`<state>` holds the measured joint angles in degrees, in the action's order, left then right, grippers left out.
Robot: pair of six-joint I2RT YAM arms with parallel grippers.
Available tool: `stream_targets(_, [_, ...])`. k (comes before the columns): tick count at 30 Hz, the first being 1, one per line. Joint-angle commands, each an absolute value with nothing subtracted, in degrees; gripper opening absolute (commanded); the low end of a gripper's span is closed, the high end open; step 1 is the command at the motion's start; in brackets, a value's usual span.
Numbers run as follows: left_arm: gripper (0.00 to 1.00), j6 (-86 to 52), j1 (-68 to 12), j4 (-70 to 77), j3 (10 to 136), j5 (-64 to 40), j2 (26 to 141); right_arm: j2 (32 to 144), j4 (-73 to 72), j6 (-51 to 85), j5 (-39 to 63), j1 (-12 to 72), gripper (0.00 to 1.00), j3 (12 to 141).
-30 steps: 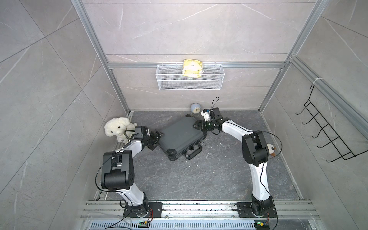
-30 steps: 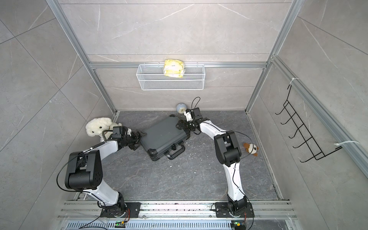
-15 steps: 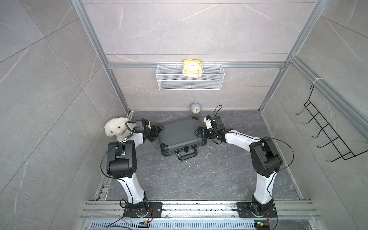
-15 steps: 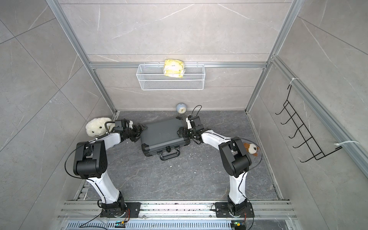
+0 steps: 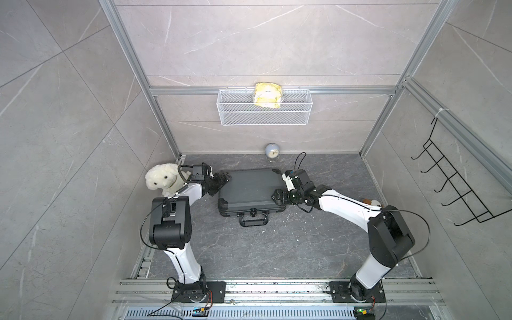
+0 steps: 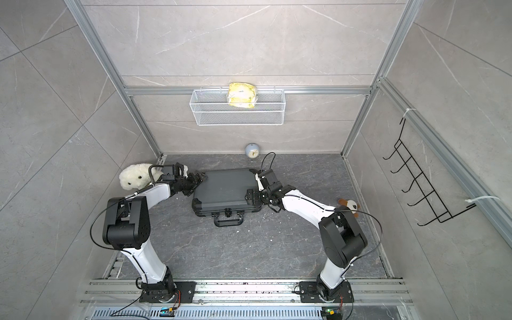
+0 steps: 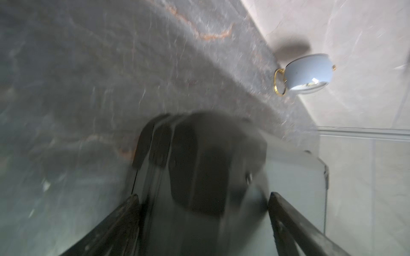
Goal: Open the poker set cases
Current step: Adjust the poker set case at the center of the board, then open the case lid on the poker set case.
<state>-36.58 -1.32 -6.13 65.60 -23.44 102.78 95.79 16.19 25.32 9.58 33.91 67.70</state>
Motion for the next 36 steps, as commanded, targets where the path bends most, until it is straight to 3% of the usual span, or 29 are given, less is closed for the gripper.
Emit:
stream_targets(1, [0.92,-32.9,-4.2,-19.3,65.9,-19.5,94.7,90.3,20.2,24.1,8.2,34.6,0.89,65.3])
stream_targets(6, [0.93,-32.4,-4.2,-25.2,66.2,-10.6,83.8,86.4,18.9,26.4,10.5,37.8,0.86,61.3])
stream_targets(11, [0.93,-33.9,-4.7,-24.0,69.4,-20.9,80.4,87.2,9.8,30.5,13.4,43.8,0.84,57.9])
stream_targets(16, [0.93,-36.7,-9.5,-17.4,68.0,-27.6,84.2,91.7,1.2,32.4,14.5,46.3,0.83,56.9])
stream_targets(23, [0.92,-38.6,-13.3,-8.6,61.1,-27.4,94.9,97.6,-5.3,31.6,15.6,47.4,0.82,57.1])
stream_targets(31, [0.91,-43.1,-12.3,-1.2,47.9,-25.0,98.6,102.6,-10.6,31.1,15.1,47.8,0.77,58.2])
stream_targets(36, [0.91,-43.7,-11.8,0.2,46.3,-25.3,98.1,105.9,-13.4,30.2,14.9,48.2,0.77,59.3])
